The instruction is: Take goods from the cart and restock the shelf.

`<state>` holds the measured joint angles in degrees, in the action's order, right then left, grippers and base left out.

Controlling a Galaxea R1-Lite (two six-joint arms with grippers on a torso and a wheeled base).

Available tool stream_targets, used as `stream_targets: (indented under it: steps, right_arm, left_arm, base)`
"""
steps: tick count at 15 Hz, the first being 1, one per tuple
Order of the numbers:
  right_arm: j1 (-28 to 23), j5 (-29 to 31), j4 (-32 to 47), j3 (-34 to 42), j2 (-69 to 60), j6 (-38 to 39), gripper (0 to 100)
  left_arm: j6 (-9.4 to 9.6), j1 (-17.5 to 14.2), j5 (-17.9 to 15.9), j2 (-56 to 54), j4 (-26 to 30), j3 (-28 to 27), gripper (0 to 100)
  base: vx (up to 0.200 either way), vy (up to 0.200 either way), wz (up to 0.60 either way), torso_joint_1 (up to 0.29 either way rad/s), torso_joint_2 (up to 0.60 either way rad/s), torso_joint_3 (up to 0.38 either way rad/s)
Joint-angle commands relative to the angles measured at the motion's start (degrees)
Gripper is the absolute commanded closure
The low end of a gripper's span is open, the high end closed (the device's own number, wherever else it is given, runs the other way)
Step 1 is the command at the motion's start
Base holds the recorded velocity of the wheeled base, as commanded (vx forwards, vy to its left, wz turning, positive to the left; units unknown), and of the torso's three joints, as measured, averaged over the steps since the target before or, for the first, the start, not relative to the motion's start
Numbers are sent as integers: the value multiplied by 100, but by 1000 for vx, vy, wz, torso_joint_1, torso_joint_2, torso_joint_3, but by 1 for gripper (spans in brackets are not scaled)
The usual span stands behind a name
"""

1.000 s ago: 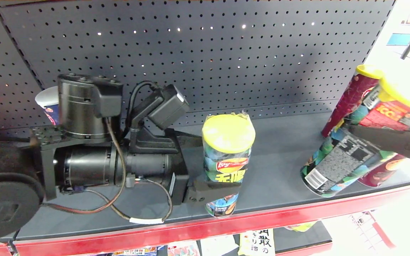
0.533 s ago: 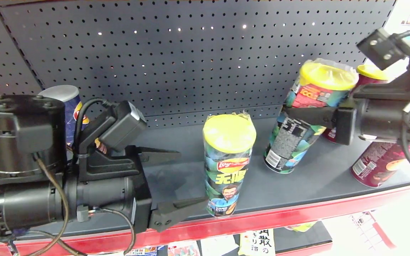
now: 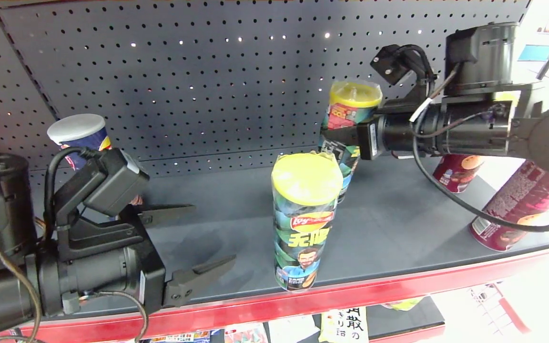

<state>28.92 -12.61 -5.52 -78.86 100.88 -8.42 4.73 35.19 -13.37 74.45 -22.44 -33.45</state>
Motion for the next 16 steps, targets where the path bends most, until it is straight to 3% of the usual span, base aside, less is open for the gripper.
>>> stream_targets:
  steps: [1,6,14,15,16]
  right_arm:
    - [79,-14,-1,-384,538,-1,100]
    - [202,-14,-1,-754,916,-1,100]
    - [413,4,7,-674,899,7,100]
    - [413,4,7,-666,890,7,0]
    - [422,4,7,-666,890,7,0]
  left_arm:
    - [2,-4,1,-124,-6,93,0]
    - [-16,-13,28,-141,-6,146,0]
    - [-25,-13,28,-106,-6,155,0]
    - [-25,-13,19,-106,-6,155,0]
    - [-25,-13,19,-97,-6,155,0]
  base:
    - [0,0,0,0,0,0]
    - [0,0,0,0,0,0]
    - [0,0,0,0,0,0]
    - [0,0,0,0,0,0]
    - [0,0,0,0,0,0]
